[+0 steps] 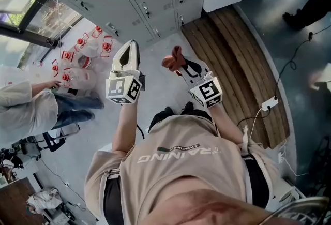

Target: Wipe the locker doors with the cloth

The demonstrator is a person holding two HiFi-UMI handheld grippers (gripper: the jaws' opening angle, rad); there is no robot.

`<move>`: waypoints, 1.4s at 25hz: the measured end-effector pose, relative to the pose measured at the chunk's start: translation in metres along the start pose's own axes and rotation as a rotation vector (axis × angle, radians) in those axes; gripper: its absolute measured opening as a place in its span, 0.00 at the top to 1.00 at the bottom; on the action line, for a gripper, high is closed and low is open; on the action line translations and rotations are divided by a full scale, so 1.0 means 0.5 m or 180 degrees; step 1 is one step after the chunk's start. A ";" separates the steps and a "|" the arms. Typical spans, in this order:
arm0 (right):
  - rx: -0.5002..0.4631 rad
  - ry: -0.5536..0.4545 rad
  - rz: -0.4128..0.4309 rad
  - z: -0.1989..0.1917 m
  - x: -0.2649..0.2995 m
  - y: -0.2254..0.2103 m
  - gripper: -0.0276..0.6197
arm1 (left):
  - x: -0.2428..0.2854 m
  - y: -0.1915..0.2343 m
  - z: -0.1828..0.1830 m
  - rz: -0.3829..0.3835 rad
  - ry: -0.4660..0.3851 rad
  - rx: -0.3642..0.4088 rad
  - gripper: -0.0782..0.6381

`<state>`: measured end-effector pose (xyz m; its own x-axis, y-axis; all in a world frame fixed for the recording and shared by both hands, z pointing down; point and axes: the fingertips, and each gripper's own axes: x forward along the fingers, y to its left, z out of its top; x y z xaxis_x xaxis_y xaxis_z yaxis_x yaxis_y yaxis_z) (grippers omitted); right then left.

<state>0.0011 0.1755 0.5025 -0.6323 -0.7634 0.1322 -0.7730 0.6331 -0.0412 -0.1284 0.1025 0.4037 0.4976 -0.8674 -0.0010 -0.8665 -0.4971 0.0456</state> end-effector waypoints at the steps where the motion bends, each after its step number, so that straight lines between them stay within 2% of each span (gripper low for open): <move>1: -0.0013 0.0026 0.0027 -0.001 0.015 -0.006 0.87 | 0.008 0.009 -0.009 0.0031 0.0036 -0.0027 0.89; 6: 0.0124 -0.0009 0.0167 0.024 0.110 -0.040 0.87 | 0.068 0.061 -0.026 0.0059 0.0040 -0.0141 0.89; 10: -0.0131 -0.0023 0.0117 0.066 0.187 -0.085 0.87 | 0.147 0.118 0.004 0.0061 -0.0016 -0.0059 0.89; 13: -0.0320 0.0012 0.0049 0.102 0.246 -0.123 0.87 | 0.212 0.174 0.048 0.0043 -0.0056 -0.0001 0.89; 18: -0.0545 0.0020 0.0050 0.156 0.365 -0.178 0.87 | 0.312 0.292 0.164 0.0030 -0.0404 -0.0086 0.89; 21: -0.0698 -0.0030 0.0052 0.197 0.429 -0.197 0.87 | 0.349 0.343 0.251 0.0036 -0.0661 0.0067 0.89; 24: -0.0841 -0.0121 0.0124 0.244 0.477 -0.218 0.87 | 0.375 0.375 0.310 0.0078 -0.0805 0.0239 0.89; 29: -0.1230 -0.0283 0.0325 0.344 0.579 -0.268 0.87 | 0.445 0.430 0.370 0.0220 -0.0866 0.0444 0.89; 33: -0.1589 -0.0580 0.0596 0.460 0.665 -0.320 0.87 | 0.507 0.437 0.433 0.0341 -0.0975 0.0664 0.89; 35: -0.1751 -0.0629 0.0719 0.500 0.701 -0.340 0.87 | 0.541 0.437 0.455 0.0408 -0.1005 0.0747 0.89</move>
<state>-0.1021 -0.2317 0.3082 -0.8153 -0.5790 -0.0080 -0.5123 0.7148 0.4760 -0.1924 -0.2458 0.1859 0.3801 -0.8685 -0.3182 -0.9244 -0.3446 -0.1637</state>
